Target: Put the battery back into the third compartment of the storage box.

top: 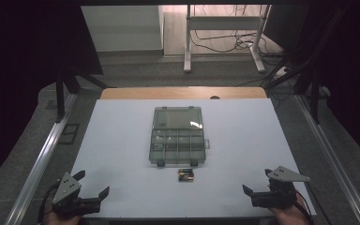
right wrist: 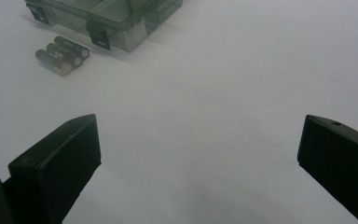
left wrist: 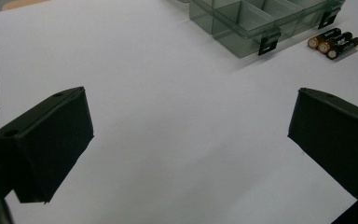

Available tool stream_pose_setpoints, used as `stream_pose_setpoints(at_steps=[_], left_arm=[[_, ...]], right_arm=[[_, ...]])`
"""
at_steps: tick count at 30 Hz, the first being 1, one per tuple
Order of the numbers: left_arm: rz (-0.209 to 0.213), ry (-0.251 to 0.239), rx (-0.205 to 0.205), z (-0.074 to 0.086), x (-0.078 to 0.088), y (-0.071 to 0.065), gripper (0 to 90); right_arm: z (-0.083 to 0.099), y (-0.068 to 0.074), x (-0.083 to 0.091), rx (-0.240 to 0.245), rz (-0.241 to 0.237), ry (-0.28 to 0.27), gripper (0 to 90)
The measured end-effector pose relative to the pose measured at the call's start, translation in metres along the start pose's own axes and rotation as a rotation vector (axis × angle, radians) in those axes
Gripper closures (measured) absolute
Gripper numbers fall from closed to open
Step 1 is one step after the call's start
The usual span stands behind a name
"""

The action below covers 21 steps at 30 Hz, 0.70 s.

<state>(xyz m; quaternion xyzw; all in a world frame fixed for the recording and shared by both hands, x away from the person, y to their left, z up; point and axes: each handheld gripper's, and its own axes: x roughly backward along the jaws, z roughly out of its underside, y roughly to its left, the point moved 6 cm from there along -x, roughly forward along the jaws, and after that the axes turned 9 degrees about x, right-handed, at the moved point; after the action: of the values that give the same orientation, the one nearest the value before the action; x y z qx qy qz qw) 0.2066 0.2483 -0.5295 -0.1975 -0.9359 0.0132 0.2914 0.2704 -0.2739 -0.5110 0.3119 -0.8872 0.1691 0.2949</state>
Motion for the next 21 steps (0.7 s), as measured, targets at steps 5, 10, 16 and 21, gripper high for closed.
stream_pose_setpoints(at_steps=[5,10,16,21], left_arm=[[0.002,0.002,0.001,0.0,0.0,0.0,0.2],[0.005,0.002,0.011,0.0,0.0,0.001,0.3],[0.005,0.004,0.016,0.0,-0.001,0.001,0.4],[0.001,0.005,0.013,0.0,-0.001,0.002,0.3]], right_arm=[[0.0,0.001,-0.001,0.009,-0.004,0.013,0.0],[0.0,0.002,-0.003,0.014,-0.01,0.024,0.0],[-0.001,0.003,-0.007,0.025,-0.025,0.053,0.0],[-0.005,0.006,-0.011,0.049,-0.048,0.064,0.0]])
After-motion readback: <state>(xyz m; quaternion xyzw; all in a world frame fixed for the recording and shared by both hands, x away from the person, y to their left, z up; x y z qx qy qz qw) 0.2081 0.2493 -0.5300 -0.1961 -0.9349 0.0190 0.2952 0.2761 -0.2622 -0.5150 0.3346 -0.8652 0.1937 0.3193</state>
